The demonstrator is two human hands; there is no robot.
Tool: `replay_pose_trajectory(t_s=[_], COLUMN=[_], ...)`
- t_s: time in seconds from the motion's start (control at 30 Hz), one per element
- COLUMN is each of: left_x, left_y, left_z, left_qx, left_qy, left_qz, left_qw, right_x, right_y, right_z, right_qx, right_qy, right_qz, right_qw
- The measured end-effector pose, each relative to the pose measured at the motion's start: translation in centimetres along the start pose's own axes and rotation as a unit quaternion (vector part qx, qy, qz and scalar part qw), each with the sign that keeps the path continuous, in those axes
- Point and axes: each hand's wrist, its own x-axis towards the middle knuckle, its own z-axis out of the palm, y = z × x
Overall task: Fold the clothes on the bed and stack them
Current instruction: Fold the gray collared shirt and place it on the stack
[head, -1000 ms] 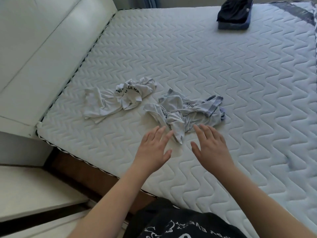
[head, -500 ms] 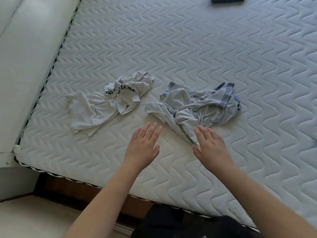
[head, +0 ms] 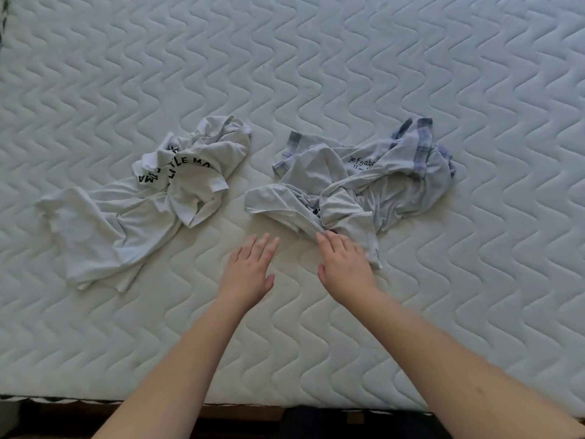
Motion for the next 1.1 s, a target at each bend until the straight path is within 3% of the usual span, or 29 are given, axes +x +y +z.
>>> replay_pose_trajectory(t_s=[0.13, 0.27, 0.43, 0.57, 0.83, 0.97, 1.1], left_x=[4.9, 10.0, 14.7, 16.4, 10.3, 3.6, -2.4], left_y=[-0.4, -0.9, -1.9, -1.9, 1.9, 4.6, 5.3], left_z=[3.0, 5.1, 5.9, 5.6, 5.5, 5.5, 5.0], left_qx=[0.01, 0.011, 0.081, 0.077, -0.012, -0.034, -0.069], left_qy=[0.013, 0.085, 0.089, 0.114, 0.071, 0.099, 0.067], left_qz=[-0.006, 0.006, 0.017, 0.039, 0.045, 0.072, 0.053], left_qw=[1.0, 0.996, 0.993, 0.99, 0.996, 0.992, 0.994], right_x=[3.1, 5.6, 7.4, 7.3, 3.4, -1.1, -6.2], right_y=[2.0, 3.3, 7.3, 10.9, 15.2, 16.2, 16.9], right_z=[4.4, 8.4, 9.8, 9.0, 5.9, 3.9, 0.8], right_qx=[0.008, -0.025, -0.081, -0.071, 0.096, 0.099, 0.039], right_qy=[-0.031, -0.043, 0.0, 0.017, 0.046, 0.057, 0.062], right_qz=[0.04, 0.067, 0.104, 0.094, 0.082, 0.057, 0.049], right_qw=[0.999, 0.997, 0.991, 0.993, 0.991, 0.992, 0.996])
